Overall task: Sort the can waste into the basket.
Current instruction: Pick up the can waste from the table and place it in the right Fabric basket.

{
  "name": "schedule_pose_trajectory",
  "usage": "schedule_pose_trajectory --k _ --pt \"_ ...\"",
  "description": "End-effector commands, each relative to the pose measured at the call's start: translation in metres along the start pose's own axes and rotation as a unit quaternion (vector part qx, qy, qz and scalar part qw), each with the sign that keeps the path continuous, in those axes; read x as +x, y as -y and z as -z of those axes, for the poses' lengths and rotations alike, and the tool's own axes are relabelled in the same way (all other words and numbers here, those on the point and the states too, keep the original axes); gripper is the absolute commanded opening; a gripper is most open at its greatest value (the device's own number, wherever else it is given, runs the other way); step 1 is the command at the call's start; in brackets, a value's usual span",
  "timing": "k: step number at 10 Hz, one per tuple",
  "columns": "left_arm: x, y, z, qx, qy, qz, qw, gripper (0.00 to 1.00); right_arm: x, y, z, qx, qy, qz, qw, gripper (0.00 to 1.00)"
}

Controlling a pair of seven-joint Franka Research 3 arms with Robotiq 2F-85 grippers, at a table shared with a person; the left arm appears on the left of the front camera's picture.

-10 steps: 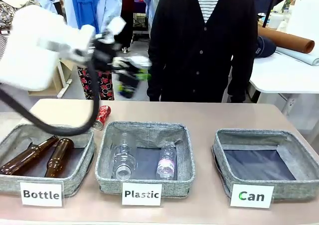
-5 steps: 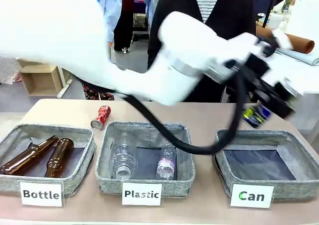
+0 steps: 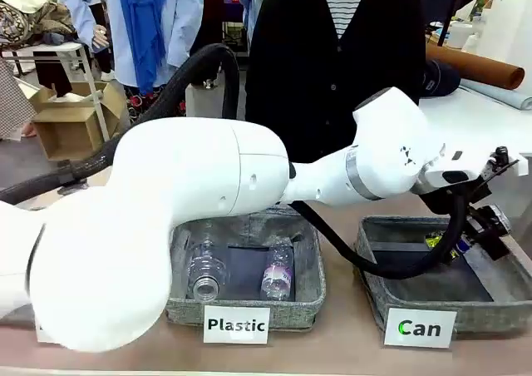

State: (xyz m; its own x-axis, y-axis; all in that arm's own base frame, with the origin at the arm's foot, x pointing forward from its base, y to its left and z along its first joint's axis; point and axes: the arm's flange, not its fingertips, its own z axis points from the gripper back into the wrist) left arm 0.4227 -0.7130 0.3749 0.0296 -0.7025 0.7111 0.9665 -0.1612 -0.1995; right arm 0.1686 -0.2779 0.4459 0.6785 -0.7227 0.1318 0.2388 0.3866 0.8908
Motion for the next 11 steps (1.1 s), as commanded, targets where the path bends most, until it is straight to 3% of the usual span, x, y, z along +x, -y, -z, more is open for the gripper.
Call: schedule_pose_trajectory --k 1,2,5,6,7,8,10,11 --pt "0.0018 0.0126 -0.0098 -0.017 0.02 0.007 1.0 0.0 -0.0009 -0.0058 0.005 0.04 0.026 -0.011 0.999 1.0" --pt "0.0018 0.0126 -0.0098 -0.017 0.02 0.007 1.0 0.0 0.0 0.0 0.0 0.0 0.0 0.0 1.0 1.0" --pt "0.0072 0.0075 -0.0006 -0.009 0.01 0.001 1.0 0.0 0.0 0.0 0.0 0.0 0.0 0.0 1.0 1.0" --pt "0.0054 0.0052 -0.0002 -0.021 -0.002 0.004 1.0 0.54 0.0 0.0 0.0 0.0 0.0 0.0 1.0 1.0" --pt "0.0063 0.0058 -0.0009 -0.005 0.0 0.01 1.0 0.57 0.0 0.0 0.0 0.0 0.0 0.0 1.0 1.0" --pt "0.0092 0.0059 -0.002 0.011 -0.001 0.023 1.0 1.0 0.0 0.0 0.0 0.0 0.0 0.0 1.0 1.0" --pt "0.011 0.0063 -0.0056 0.027 0.001 0.032 0.999 1.0 0.0 0.0 0.0 0.0 0.0 0.0 1.0 1.0" --pt "0.0105 0.0062 -0.0093 0.03 0.006 0.03 0.999 0.82 0.0 0.0 0.0 0.0 0.0 0.0 1.0 1.0"
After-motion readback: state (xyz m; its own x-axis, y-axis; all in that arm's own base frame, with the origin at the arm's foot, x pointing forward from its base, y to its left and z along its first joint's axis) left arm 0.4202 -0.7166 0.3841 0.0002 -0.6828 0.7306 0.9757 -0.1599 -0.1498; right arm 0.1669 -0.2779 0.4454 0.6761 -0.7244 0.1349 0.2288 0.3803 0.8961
